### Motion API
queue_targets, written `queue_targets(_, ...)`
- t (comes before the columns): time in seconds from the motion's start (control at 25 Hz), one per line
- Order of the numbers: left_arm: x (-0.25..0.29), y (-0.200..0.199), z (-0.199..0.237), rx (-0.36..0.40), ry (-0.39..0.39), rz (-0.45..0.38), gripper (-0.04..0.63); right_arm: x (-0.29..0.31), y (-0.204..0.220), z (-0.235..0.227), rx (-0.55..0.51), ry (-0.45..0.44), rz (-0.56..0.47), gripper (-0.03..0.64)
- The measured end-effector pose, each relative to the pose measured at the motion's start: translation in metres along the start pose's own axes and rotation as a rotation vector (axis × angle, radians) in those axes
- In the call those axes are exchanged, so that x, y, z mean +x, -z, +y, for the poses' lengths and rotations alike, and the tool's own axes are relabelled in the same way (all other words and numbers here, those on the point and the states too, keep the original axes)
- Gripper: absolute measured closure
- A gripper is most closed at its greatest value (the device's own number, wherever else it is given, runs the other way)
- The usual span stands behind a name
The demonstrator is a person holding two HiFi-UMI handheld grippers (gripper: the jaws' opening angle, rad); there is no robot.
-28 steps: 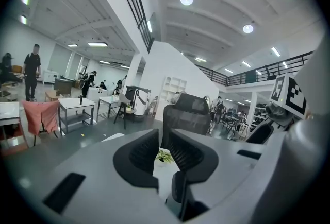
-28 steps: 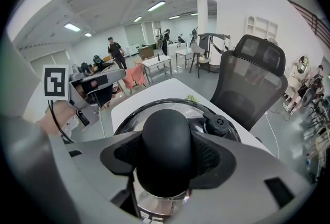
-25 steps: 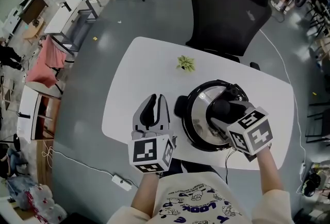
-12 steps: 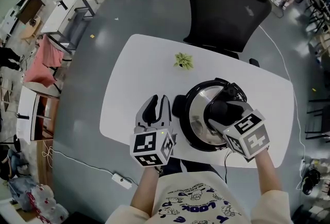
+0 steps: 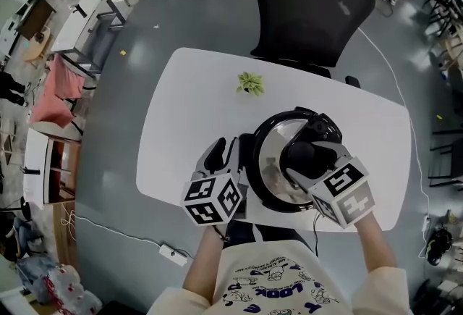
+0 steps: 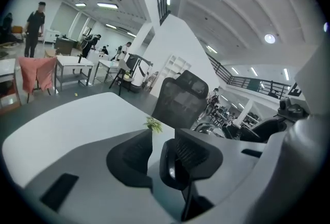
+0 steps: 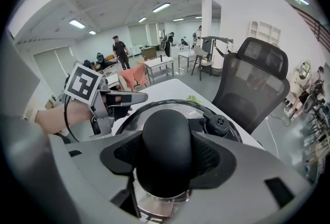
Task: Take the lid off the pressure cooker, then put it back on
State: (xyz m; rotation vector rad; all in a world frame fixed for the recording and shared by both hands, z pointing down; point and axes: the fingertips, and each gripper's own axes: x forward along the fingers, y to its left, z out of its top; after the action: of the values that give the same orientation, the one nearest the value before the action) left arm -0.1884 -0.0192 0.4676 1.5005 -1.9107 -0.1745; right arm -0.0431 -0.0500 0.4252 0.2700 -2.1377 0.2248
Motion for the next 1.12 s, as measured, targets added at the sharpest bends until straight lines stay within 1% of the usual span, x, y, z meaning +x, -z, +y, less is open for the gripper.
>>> queue_targets(0.16,0.006,0.008,0.0,-0.04,0.015,0.027,0.46,0.0,-0.001,0.002,0.006,-0.011,-0.001,0.322)
queue_targets(0.28,0.012,0.016,-0.001,-0.103,0.037,0.048,0.459,0.001,0.0,0.001,0.007,-0.013,0.002,0.322)
queue_targets(0.36,0.015,0.02,-0.001,-0.132,0.046,0.058,0.459,0.001,0.0,0.0,0.005,-0.015,0.004,0.322)
queue_targets(0.56,0.019,0.022,-0.003,-0.162,0.07,0.07,0.459,0.002,-0.001,0.0,0.004,-0.021,0.017,0.321)
queue_targets(0.68,0.021,0.021,-0.004,-0.195,0.082,0.074,0.463,0.002,-0.001,-0.001,-0.002,-0.018,0.029,0.321)
queue_targets(0.92,0.019,0.021,-0.004,-0.25,0.096,0.084,0.462,0.001,0.0,0.001,-0.019,-0.014,0.089,0.316)
queue_targets(1.12,0.023,0.024,-0.002,-0.293,0.101,0.087,0.439,0.004,0.001,-0.002,-0.032,-0.033,0.122,0.316)
